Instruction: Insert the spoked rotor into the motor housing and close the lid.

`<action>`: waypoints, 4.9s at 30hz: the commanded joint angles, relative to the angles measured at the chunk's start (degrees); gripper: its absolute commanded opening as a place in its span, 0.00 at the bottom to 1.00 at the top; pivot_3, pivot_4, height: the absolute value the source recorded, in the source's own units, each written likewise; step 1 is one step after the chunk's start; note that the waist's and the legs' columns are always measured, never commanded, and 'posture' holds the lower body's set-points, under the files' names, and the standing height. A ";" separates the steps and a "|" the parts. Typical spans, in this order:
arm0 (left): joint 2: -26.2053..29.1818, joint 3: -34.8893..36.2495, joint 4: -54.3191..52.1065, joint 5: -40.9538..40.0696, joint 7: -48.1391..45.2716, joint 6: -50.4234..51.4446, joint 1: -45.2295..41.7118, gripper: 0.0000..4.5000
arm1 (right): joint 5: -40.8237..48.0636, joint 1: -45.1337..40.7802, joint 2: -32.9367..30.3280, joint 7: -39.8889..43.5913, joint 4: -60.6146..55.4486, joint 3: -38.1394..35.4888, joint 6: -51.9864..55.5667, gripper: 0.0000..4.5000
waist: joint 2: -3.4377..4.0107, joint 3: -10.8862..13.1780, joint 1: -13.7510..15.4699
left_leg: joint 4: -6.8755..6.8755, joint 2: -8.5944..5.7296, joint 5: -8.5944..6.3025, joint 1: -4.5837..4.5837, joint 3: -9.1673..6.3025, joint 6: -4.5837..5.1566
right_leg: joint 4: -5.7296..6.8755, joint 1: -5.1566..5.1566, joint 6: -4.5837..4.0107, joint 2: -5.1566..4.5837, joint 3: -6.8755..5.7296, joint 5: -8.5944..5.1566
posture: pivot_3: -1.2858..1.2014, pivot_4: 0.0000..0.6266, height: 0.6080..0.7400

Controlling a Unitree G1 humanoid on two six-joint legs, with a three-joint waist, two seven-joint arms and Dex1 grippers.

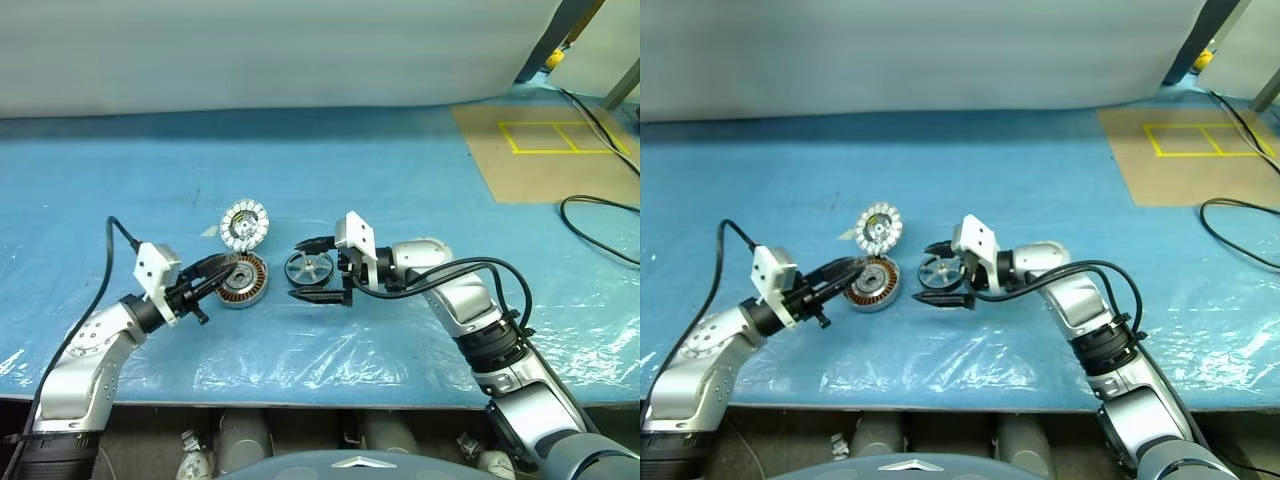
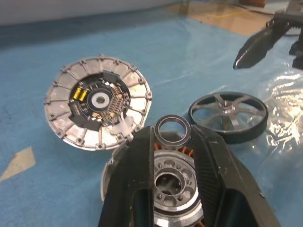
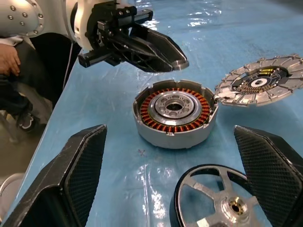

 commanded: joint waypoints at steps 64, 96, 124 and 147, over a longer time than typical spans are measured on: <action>5.17 -3.48 4.26 6.07 -3.34 2.15 -4.59 0.17 | -4.75 1.60 2.51 -3.37 1.61 0.79 -7.74 1.00 | 0.02 0.00 0.09 | 0.00 0.00 0.00 0.01 -0.01 -0.01 | 0.00 0.12 -0.02 0.00 0.00 -0.01 | 0.52 0.24 1.00; 5.21 -4.83 5.09 7.19 -4.23 1.82 -4.33 0.17 | -5.52 1.95 2.84 -3.89 2.14 0.87 -8.51 1.00 | 0.02 0.00 0.10 | 0.00 -0.01 0.00 0.02 -0.01 -0.01 | 0.00 0.12 -0.02 0.00 0.00 -0.01 | 0.52 0.24 1.00; 2.19 -3.01 -4.30 -0.26 3.87 12.93 -6.20 0.00 | -6.78 1.66 3.76 -4.35 4.34 1.07 -10.50 1.00 | 0.03 0.00 0.07 | -0.01 -0.01 0.00 -0.01 -0.01 -0.01 | -0.01 0.12 -0.02 0.00 -0.01 -0.01 | 0.52 0.24 1.00; 4.59 -5.88 -0.09 7.54 3.37 10.44 -3.53 0.00 | -7.04 1.27 3.93 -4.49 4.69 1.17 -10.87 1.00 | 0.03 0.00 0.10 | -0.02 -0.01 0.00 -0.01 -0.01 -0.01 | -0.03 0.12 -0.02 0.00 -0.01 -0.01 | 0.52 0.24 1.00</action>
